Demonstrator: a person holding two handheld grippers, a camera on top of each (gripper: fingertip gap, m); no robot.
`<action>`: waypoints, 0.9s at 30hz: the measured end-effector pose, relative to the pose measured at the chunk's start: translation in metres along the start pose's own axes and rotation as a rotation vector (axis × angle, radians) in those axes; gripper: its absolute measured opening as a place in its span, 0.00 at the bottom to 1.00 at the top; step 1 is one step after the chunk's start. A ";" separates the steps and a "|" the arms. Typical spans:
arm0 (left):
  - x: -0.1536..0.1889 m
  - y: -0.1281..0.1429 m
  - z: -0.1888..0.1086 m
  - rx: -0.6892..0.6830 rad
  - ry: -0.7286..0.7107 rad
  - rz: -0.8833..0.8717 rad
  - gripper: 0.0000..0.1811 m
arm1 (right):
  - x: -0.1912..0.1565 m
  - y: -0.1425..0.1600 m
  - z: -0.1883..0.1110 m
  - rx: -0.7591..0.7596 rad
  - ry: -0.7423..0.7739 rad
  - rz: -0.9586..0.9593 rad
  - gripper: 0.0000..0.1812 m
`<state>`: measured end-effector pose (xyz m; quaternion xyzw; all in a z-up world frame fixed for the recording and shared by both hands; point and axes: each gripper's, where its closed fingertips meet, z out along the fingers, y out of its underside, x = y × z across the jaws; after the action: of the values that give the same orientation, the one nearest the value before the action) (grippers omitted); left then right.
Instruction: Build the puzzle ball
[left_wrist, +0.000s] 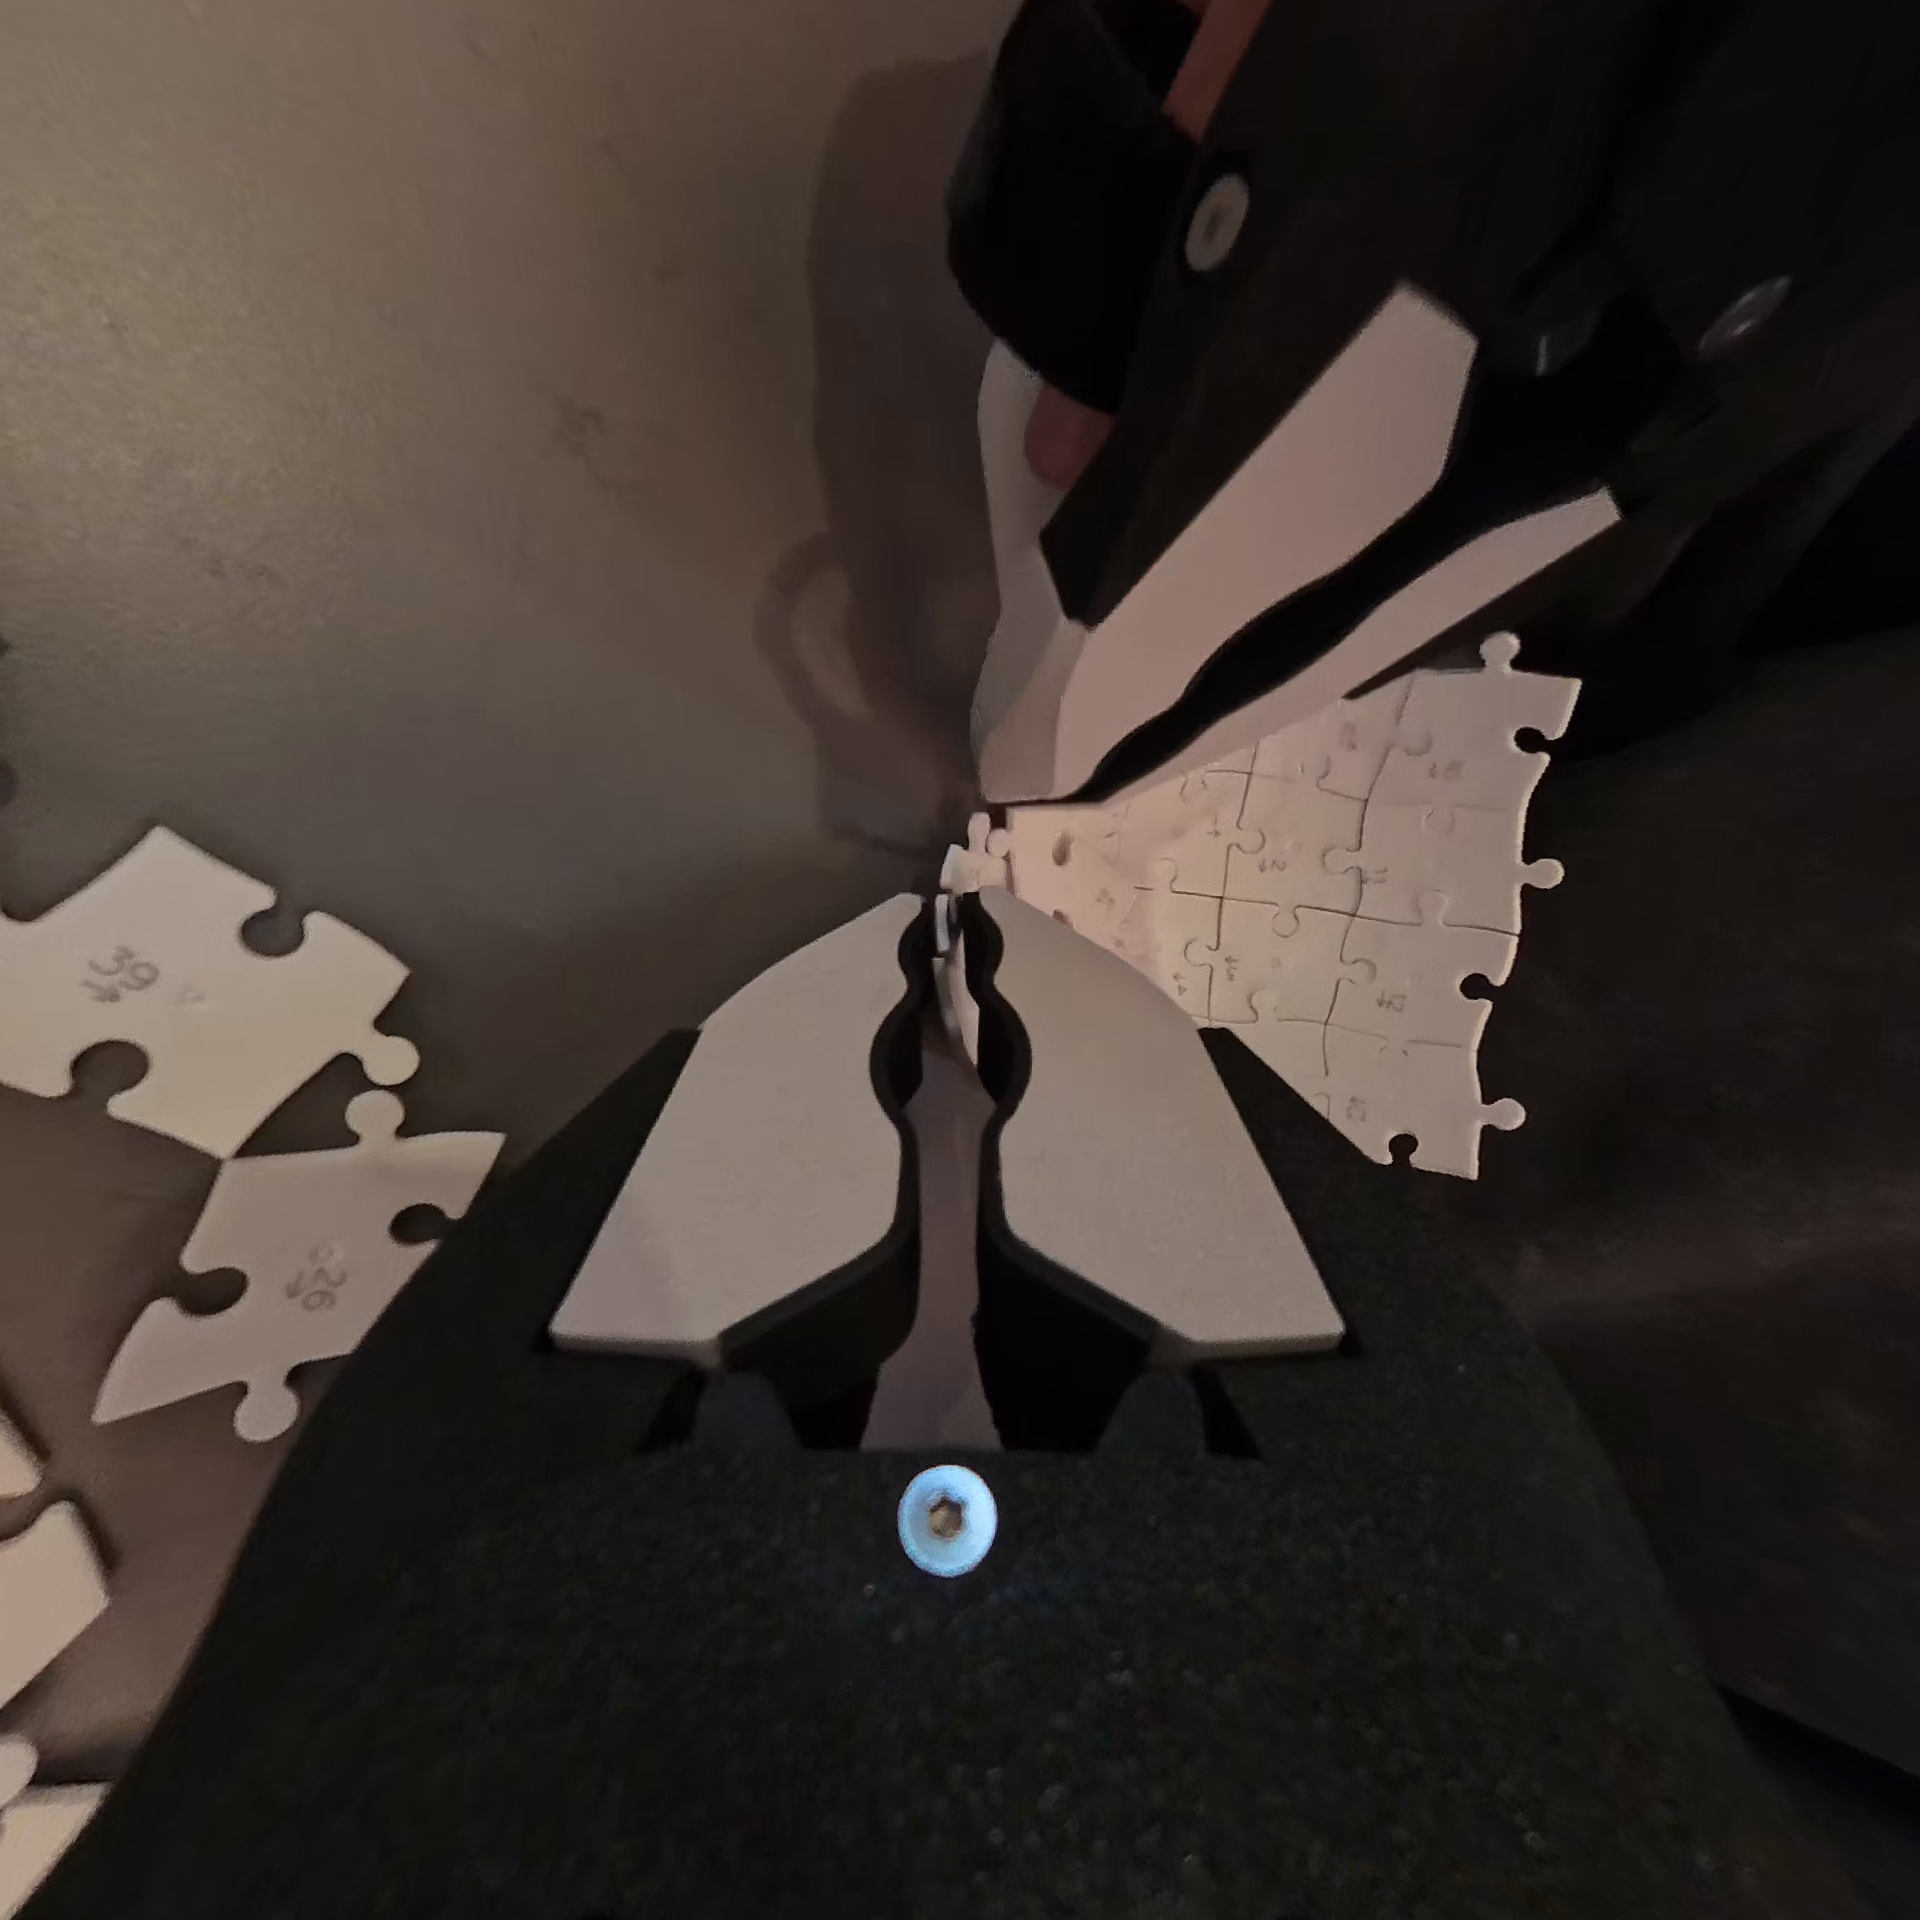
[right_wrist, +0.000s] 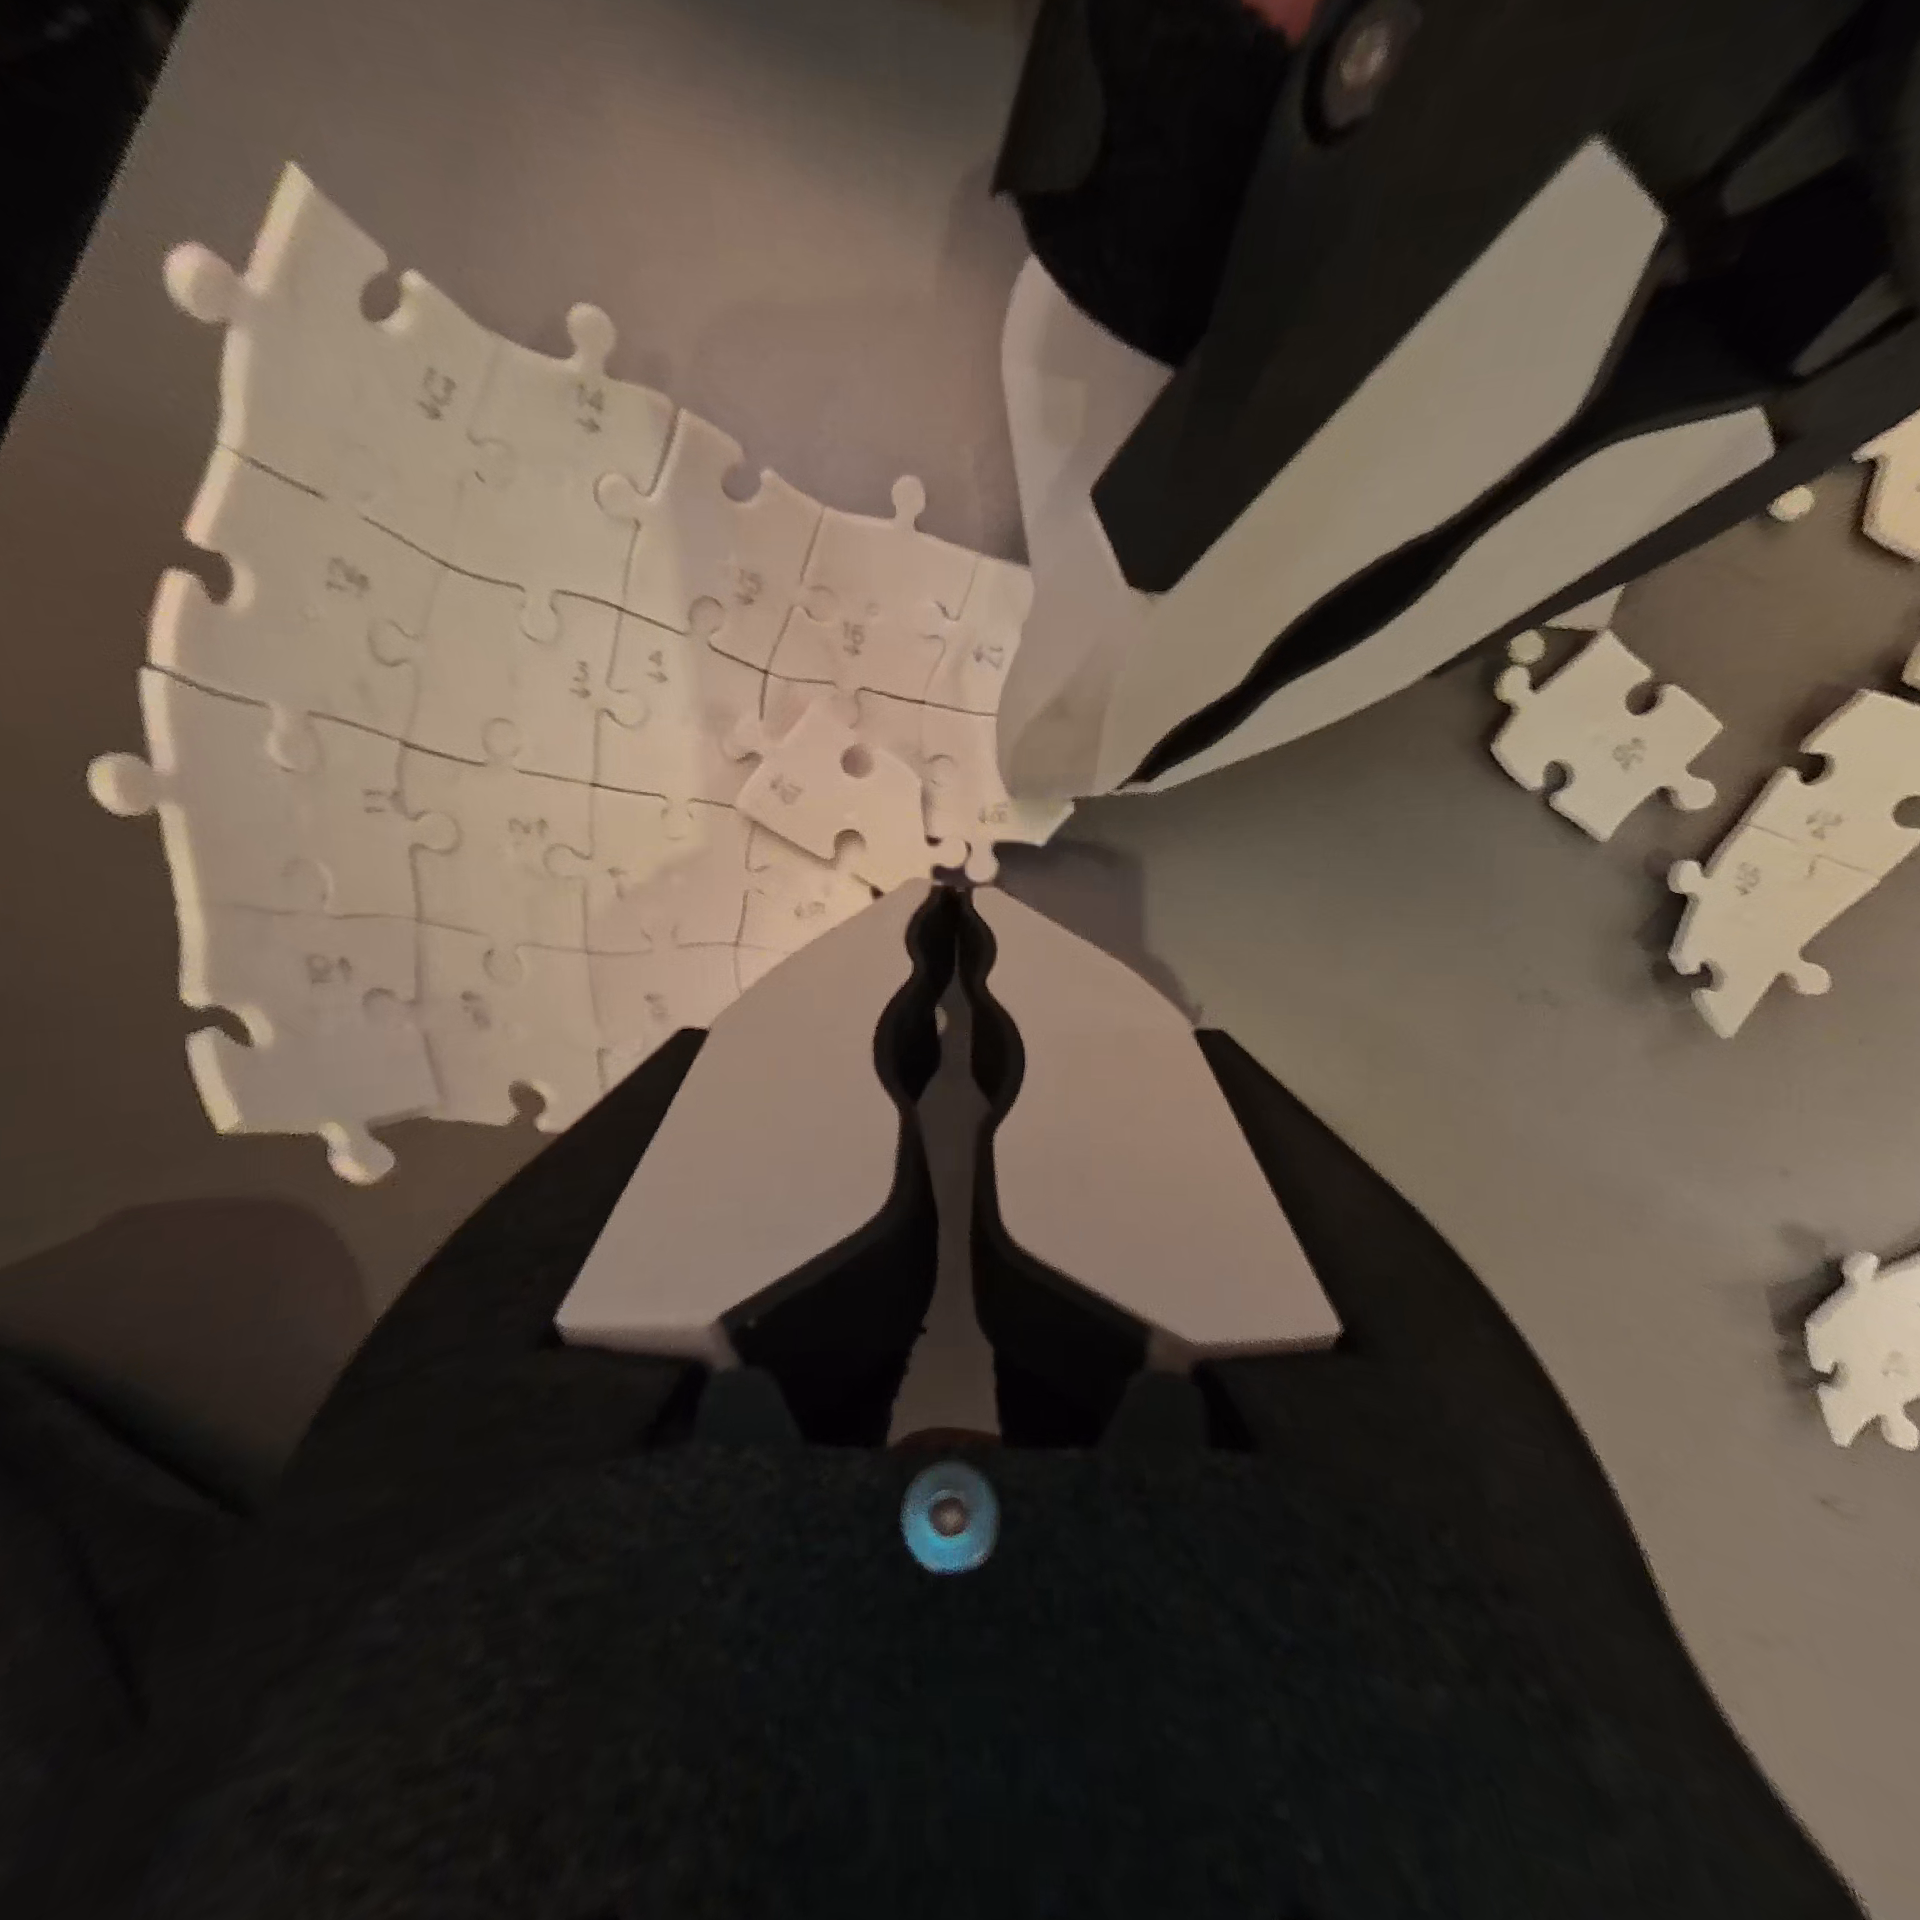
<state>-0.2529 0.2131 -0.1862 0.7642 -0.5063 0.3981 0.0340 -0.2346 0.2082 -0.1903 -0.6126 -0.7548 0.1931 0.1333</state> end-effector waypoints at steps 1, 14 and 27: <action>0.000 0.000 0.000 0.000 0.001 -0.001 0.02 | 0.001 0.001 -0.001 -0.002 0.006 0.004 0.00; 0.000 0.000 0.000 -0.002 -0.002 0.000 0.02 | -0.011 0.000 0.002 0.041 -0.224 0.210 0.08; 0.004 0.004 -0.001 -0.027 0.021 0.013 0.02 | -0.003 0.005 -0.016 0.032 -0.220 0.209 0.01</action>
<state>-0.2558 0.2085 -0.1843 0.7560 -0.5164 0.3994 0.0471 -0.2224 0.2083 -0.1784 -0.6607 -0.6939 0.2838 0.0386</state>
